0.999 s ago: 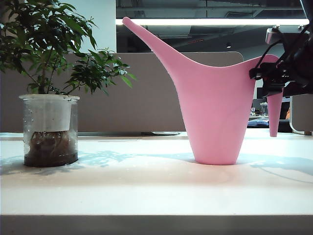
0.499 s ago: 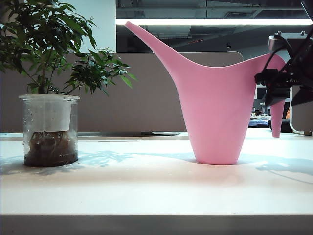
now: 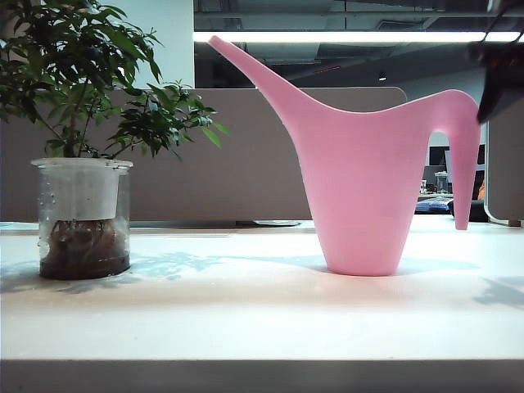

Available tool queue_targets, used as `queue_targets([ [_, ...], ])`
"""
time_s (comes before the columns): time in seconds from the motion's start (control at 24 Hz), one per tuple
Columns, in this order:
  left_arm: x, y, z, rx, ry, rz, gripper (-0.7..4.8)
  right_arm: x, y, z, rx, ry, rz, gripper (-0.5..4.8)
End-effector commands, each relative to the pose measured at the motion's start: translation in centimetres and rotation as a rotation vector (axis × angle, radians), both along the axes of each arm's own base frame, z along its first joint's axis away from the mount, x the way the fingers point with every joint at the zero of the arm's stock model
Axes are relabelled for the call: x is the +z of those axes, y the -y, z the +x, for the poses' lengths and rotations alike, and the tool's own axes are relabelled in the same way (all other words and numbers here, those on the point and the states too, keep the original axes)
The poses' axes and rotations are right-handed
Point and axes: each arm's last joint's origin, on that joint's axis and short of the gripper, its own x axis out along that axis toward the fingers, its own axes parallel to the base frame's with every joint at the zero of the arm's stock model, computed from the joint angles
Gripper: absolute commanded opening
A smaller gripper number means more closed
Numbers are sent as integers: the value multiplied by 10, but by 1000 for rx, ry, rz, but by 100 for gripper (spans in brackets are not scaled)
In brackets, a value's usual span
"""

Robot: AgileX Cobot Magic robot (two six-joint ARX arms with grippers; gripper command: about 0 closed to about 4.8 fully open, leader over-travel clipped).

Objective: Pick up the watering can from the table, water the potted plant, and put the can back.

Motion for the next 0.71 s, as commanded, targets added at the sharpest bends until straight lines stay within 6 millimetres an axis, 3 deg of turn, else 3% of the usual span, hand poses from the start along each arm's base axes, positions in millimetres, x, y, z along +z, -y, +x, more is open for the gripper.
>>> queue_targets([
  [0.04,-11,3,-3,-33,43,13,-5,28,4,-35,15,109,41,238],
  [0.17,-41,5,-1,-52,47,27,-5,51,7,-77,60,256,74,184],
  [0.37,-109,13,14,-77,176,-57,-5,56,16,-131,34,325,76,58],
  [0.54,-155,16,27,46,20,-138,-5,57,17,-140,56,340,128,58],
  [0.71,-186,21,33,-37,152,-142,-5,43,14,-130,81,412,87,48],
])
